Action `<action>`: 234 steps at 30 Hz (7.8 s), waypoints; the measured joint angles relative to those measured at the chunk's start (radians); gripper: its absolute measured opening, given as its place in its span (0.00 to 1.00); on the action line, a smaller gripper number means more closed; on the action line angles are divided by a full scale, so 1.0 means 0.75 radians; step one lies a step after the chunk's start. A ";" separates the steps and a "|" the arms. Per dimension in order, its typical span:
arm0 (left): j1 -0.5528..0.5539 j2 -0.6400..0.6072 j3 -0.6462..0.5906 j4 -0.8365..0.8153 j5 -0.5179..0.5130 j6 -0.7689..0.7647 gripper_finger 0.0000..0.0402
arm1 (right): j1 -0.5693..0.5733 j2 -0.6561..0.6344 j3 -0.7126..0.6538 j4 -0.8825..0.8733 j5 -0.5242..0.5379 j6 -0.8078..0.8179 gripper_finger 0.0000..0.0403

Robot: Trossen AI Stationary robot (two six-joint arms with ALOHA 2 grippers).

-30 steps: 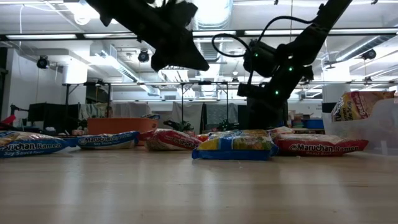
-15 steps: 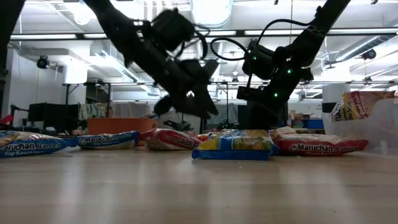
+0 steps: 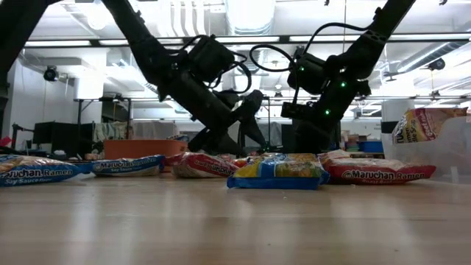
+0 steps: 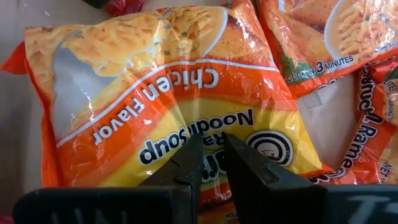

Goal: Sort Maruchan noodles
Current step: Put the orange noodle pack into the green bin

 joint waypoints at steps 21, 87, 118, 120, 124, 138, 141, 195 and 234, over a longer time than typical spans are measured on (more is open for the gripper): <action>0.026 0.145 0.002 0.212 -0.005 -0.040 0.61 | 0.001 0.002 -0.002 0.012 -0.001 0.004 0.15; -0.168 -0.078 0.102 0.077 0.033 0.963 0.00 | 0.007 -1.060 -0.341 -0.058 0.000 0.224 0.15; -0.156 0.158 0.103 -0.010 -0.194 0.700 0.00 | 0.007 -0.688 -0.221 -0.057 0.001 0.293 0.15; -0.152 0.146 0.107 -0.111 -0.269 0.667 0.00 | 0.007 -0.686 -0.221 -0.057 0.001 0.294 0.15; -0.144 0.118 0.108 -0.301 -0.326 0.568 0.00 | 0.007 -0.684 -0.221 -0.058 0.001 0.300 0.15; -0.156 -0.087 0.102 -0.523 -0.263 0.826 0.00 | 0.005 -0.684 -0.216 -0.062 0.000 0.717 0.17; -0.155 -0.079 0.102 -0.478 -0.169 0.893 0.00 | -0.003 -0.679 -0.187 -0.058 0.000 0.735 0.24; -0.074 0.064 -0.089 -0.039 -0.125 0.828 0.00 | -0.245 0.207 0.331 -0.205 -0.576 0.644 0.76; -0.123 -0.496 -0.134 -0.166 -0.050 0.992 0.00 | -0.184 -0.179 0.206 -0.065 -0.813 0.328 0.13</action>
